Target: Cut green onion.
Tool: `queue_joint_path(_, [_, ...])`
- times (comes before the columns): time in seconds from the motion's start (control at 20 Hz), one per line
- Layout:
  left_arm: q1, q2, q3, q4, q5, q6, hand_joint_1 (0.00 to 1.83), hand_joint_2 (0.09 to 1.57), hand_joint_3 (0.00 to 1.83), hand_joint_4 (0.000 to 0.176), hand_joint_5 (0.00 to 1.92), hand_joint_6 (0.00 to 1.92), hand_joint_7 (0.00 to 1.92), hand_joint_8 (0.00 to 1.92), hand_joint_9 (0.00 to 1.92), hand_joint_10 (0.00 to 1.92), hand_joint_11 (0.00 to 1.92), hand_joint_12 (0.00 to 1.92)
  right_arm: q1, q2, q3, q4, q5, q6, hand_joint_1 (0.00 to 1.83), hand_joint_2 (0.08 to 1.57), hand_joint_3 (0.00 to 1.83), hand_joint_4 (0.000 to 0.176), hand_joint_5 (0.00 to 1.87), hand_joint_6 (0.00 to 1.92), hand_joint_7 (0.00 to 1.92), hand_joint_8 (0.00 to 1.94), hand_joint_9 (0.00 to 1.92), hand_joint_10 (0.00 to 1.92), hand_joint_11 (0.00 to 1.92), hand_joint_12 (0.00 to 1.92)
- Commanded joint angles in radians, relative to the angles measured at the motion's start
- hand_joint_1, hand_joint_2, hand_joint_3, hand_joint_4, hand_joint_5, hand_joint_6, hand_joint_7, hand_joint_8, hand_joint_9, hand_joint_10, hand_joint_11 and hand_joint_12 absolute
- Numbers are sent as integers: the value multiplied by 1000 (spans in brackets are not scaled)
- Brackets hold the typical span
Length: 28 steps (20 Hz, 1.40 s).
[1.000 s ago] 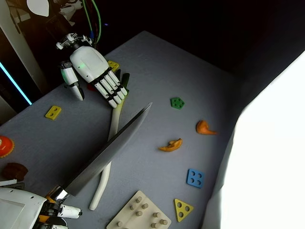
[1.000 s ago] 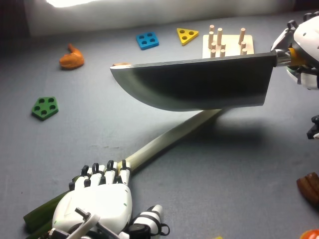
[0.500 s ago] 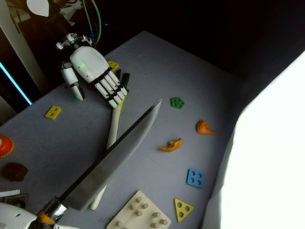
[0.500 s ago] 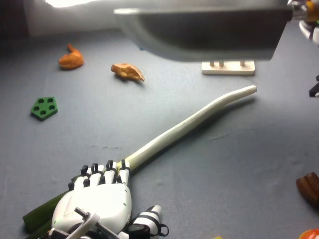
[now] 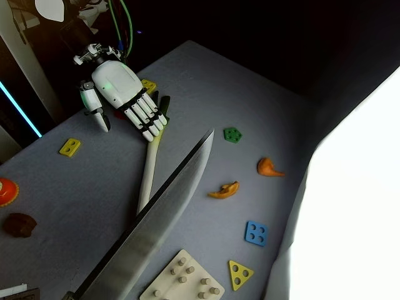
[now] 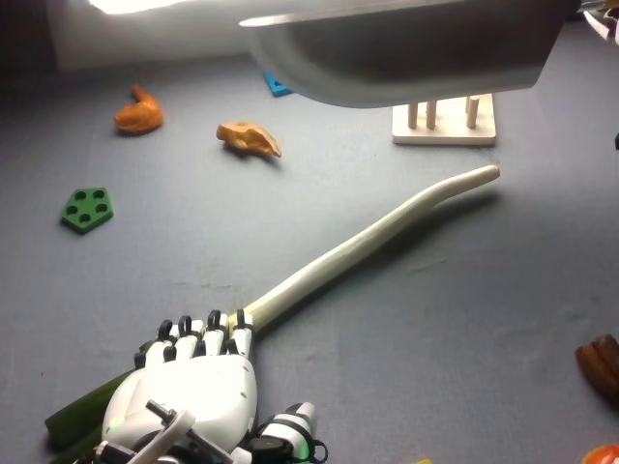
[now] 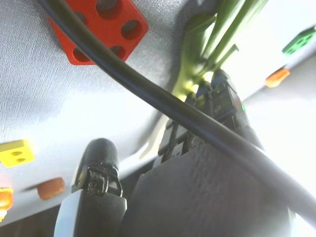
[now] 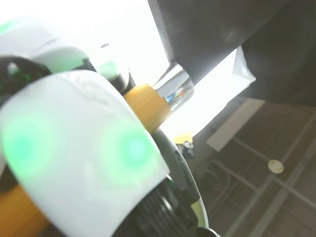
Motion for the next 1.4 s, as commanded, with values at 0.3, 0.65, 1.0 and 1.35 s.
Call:
queue_joint_path(0.3, [-18,10,2,46,-11,4,80,1393,0,0,59,5,21,5,0,0,0,0,54,-64,153,-9,53,97,1544,1026,285,176,1276,1921,1530,1941,1617,1921,1710,1921])
queue_joint_path(0.65, [-48,21,3,77,-26,18,83,1392,0,0,33,1,13,2,0,0,0,0,100,-142,221,121,-58,13,1523,1035,285,176,1256,1921,1495,1941,1597,1921,1685,1921])
queue_joint_path(1.0, [-85,68,2,81,-58,48,32,1399,2,0,33,1,6,2,0,0,0,0,101,-168,250,124,-78,13,1526,1043,265,176,1257,1921,1488,1941,1585,1921,1672,1921])
queue_joint_path(1.35, [-111,149,14,151,-186,68,24,1406,3,0,25,2,4,1,0,0,0,0,93,-188,271,122,-75,18,1559,1034,272,176,1403,1921,1541,1941,1624,1921,1700,1921])
